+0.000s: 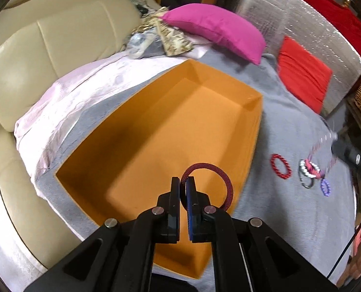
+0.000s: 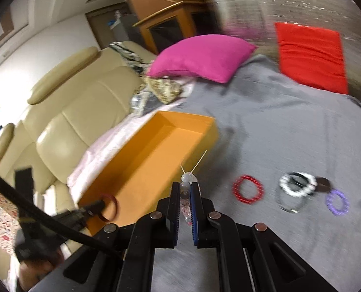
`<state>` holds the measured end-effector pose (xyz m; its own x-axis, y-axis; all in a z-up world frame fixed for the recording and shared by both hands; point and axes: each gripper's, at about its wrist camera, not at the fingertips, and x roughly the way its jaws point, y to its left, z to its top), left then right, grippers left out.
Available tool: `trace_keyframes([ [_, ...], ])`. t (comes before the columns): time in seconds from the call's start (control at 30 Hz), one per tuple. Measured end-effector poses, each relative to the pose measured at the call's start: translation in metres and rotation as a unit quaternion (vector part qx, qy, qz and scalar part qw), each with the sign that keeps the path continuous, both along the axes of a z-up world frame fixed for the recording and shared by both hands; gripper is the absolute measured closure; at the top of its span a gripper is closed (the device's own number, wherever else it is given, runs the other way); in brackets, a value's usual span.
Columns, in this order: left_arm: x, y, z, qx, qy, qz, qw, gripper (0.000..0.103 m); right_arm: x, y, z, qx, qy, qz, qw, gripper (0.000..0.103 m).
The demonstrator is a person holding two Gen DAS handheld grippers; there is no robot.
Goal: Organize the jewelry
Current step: 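Carry the dark red ring with the left tool and pink bracelet with the right tool into the orange box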
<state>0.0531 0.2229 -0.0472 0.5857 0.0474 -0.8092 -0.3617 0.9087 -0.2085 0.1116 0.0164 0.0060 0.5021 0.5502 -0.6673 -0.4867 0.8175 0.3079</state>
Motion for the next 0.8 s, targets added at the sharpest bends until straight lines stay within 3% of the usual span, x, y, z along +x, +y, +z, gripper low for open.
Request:
trace_keyframes([
  [0.17, 0.000, 0.012, -0.008, 0.004, 0.008, 0.016, 0.9998, 0.098, 0.024, 0.046, -0.005, 0.016, 0.019, 0.034, 0.999, 0.095],
  [0.4, 0.003, 0.024, -0.017, 0.007, 0.019, 0.031, 0.9993, 0.098, 0.059, 0.095, -0.038, 0.001, 0.056, 0.054, 0.997, 0.095],
  [0.8, 0.019, 0.045, -0.033, 0.013, 0.040, 0.055, 0.9976, 0.098, 0.086, 0.123, -0.078, -0.021, 0.095, 0.050, 0.994, 0.095],
])
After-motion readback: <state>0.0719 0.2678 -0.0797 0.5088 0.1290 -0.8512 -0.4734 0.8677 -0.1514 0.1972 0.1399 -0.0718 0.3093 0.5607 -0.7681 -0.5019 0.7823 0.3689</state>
